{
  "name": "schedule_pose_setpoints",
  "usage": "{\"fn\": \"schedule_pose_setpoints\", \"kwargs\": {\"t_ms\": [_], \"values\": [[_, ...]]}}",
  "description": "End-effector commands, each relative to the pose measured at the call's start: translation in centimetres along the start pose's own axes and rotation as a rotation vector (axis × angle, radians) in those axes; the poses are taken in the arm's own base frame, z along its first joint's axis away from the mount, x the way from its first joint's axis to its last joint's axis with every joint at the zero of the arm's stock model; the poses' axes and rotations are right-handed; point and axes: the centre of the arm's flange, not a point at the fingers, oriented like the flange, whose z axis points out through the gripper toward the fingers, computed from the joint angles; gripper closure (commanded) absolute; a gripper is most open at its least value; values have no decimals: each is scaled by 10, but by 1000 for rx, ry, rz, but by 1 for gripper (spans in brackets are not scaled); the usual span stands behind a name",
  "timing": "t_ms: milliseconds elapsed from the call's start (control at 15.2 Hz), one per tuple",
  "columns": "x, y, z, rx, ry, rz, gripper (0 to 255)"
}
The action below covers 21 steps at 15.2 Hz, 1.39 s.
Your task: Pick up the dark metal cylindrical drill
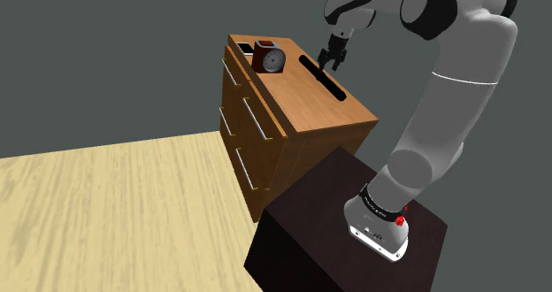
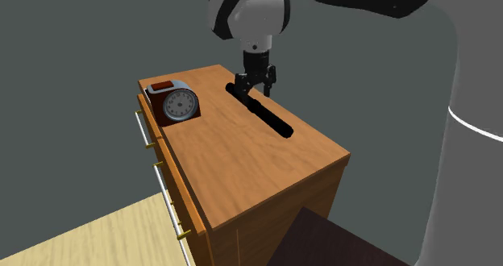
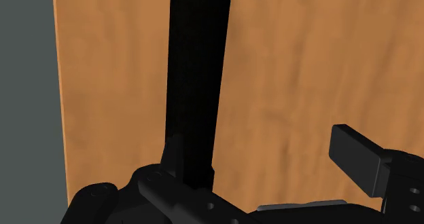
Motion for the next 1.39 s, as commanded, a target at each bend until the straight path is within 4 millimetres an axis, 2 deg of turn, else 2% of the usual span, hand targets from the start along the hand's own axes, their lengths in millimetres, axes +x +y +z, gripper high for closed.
{"fn": "schedule_pose_setpoints", "kwargs": {"t_ms": [0, 264, 726, 858, 924, 1320], "values": [[15, 16, 13, 6, 0, 6, 0], [45, 48, 37, 16, 0, 19, 0], [46, 48, 74, 16, 0, 19, 0], [46, 48, 77, 16, 0, 19, 0], [45, 48, 77, 16, 0, 19, 255], [45, 47, 77, 16, 0, 19, 255]]}}
